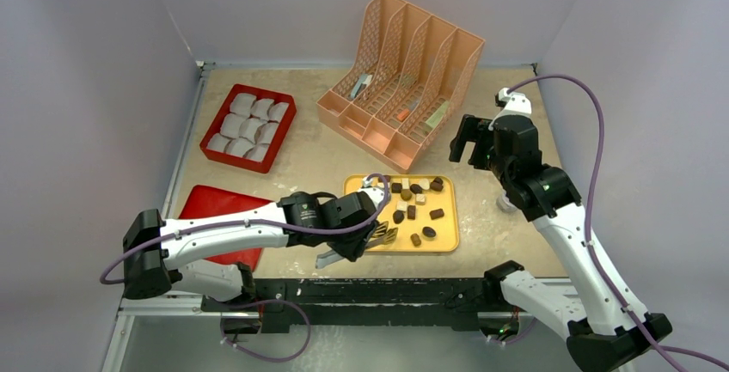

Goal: Pack the chocolate

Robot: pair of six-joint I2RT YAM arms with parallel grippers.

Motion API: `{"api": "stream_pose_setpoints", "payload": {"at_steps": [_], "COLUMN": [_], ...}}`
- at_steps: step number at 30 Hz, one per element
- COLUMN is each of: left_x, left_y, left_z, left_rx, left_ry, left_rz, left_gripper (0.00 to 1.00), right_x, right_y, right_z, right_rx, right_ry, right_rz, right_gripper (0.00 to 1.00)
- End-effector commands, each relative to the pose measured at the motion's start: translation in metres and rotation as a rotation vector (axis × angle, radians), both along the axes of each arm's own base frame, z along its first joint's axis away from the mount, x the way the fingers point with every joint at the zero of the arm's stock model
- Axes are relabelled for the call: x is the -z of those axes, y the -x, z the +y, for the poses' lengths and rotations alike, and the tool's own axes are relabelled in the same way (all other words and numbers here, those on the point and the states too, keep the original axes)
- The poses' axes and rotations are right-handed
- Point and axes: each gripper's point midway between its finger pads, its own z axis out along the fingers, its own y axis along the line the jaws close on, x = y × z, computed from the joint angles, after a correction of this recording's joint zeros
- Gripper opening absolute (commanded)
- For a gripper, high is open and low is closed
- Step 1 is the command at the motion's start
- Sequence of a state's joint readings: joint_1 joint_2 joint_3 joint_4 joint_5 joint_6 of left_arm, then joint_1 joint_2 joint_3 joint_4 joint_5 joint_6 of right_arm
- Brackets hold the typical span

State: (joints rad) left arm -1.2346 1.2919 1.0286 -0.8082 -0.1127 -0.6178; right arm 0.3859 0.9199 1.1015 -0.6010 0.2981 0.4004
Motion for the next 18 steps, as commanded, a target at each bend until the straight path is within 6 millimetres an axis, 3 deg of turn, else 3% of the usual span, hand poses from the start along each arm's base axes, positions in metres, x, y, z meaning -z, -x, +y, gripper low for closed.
{"api": "stream_pose_setpoints", "payload": {"at_steps": [1, 8, 18], "left_x": [-0.01, -0.018, -0.048], "left_y": [-0.004, -0.014, -0.038], "left_z": [-0.014, -0.012, -0.008], "left_rx": [-0.009, -0.045, -0.162], "left_ry": [0.069, 0.074, 0.113], "left_rz": [-0.032, -0.081, -0.197], "left_gripper": [0.34, 0.25, 0.16], "right_x": [-0.019, -0.018, -0.015], "right_y": [0.0, 0.0, -0.001], "right_z": [-0.005, -0.005, -0.001], "right_rx": [0.018, 0.017, 0.004], "right_ry": [-0.005, -0.005, -0.014], "right_rz": [-0.055, -0.054, -0.051], "right_gripper": [0.98, 0.98, 0.98]}}
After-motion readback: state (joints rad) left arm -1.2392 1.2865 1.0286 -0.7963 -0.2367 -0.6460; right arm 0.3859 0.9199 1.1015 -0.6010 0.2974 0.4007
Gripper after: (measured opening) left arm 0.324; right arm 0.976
